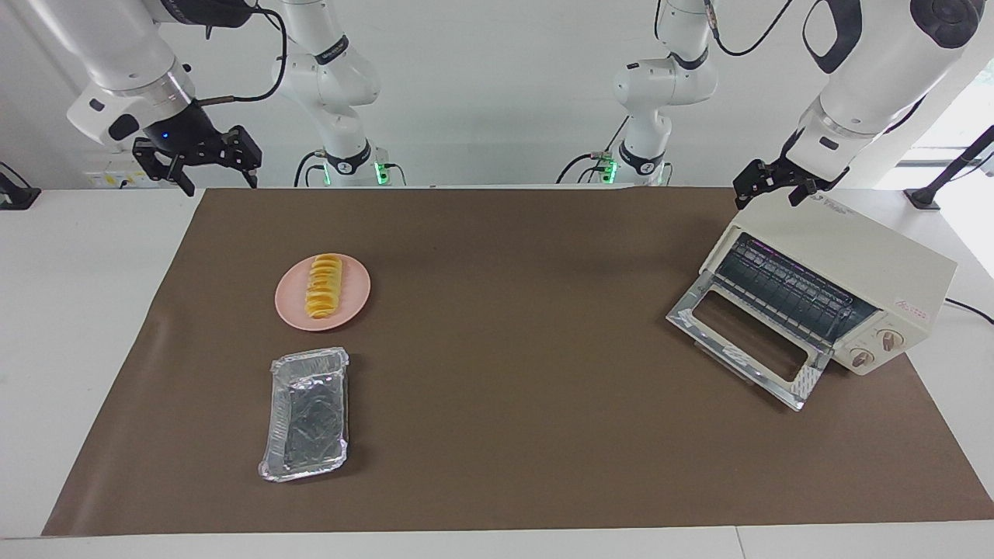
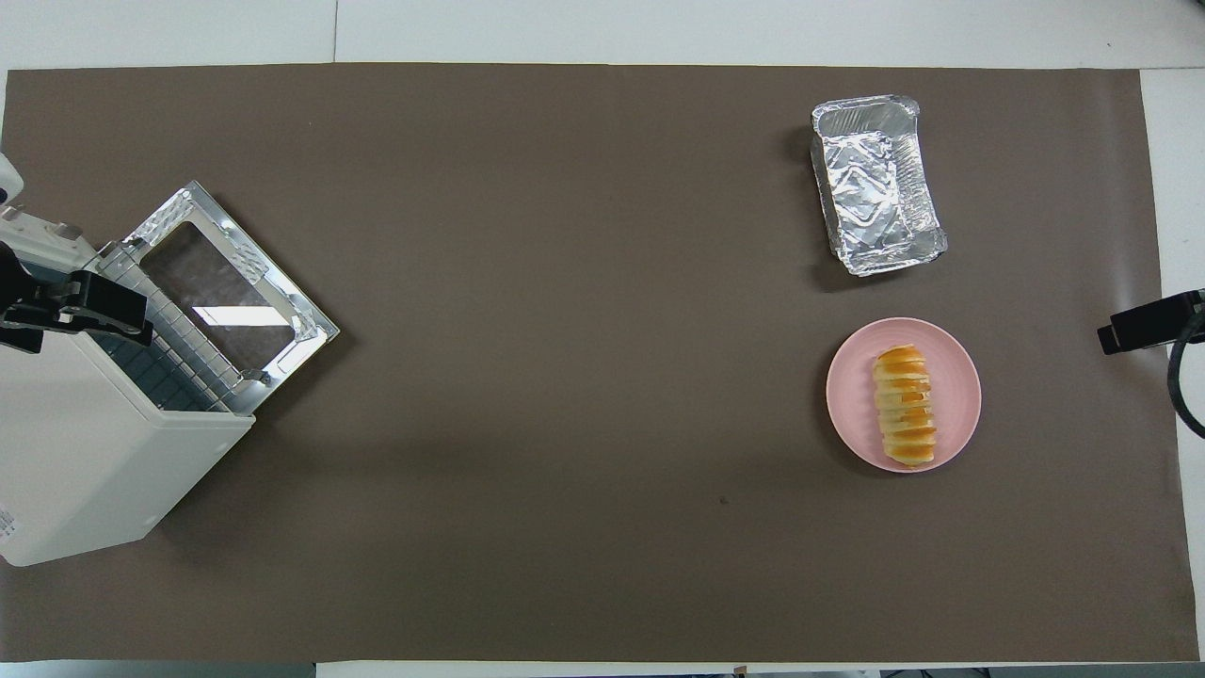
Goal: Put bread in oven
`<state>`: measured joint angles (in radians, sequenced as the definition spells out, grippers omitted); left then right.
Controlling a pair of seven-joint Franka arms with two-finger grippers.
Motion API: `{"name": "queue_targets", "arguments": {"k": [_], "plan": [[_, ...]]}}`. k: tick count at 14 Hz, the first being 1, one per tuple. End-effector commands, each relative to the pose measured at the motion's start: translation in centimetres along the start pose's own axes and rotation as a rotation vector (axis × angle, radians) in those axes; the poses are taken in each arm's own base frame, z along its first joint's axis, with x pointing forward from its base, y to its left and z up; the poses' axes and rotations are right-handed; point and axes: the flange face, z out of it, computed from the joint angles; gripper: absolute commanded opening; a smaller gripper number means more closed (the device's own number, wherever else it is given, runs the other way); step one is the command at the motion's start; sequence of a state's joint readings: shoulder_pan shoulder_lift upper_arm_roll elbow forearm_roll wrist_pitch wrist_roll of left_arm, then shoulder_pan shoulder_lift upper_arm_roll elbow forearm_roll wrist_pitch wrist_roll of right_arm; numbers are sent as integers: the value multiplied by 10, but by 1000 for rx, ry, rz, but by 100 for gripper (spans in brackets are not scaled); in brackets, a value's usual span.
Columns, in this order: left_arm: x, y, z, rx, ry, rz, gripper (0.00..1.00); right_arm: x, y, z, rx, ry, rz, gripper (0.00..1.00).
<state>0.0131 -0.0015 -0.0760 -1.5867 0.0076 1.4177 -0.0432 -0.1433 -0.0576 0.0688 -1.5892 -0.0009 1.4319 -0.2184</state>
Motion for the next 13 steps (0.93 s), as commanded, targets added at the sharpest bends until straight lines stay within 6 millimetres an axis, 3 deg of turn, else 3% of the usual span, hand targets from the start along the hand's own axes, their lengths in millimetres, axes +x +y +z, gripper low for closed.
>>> {"name": "queue_targets", "arguments": {"k": [1,5,8,10,13], "plan": [[-9,-3,-3,-8,8,0,100,2,4,-2,6,1,-7,100],[-9,-3,-3,-8,8,0,100,1,3,-1,6,0,-18,100],[-9,-3,-3,-8,8,0,100,-4,-4,11,6,-11,-31,100],[-9,-3,-3,-8,8,0,100,-10,-10,29,1,-9,-36,100],[-9,-3,-3,-8,8,0,100,-26,-30,88,-16,18,-51,100]]}}
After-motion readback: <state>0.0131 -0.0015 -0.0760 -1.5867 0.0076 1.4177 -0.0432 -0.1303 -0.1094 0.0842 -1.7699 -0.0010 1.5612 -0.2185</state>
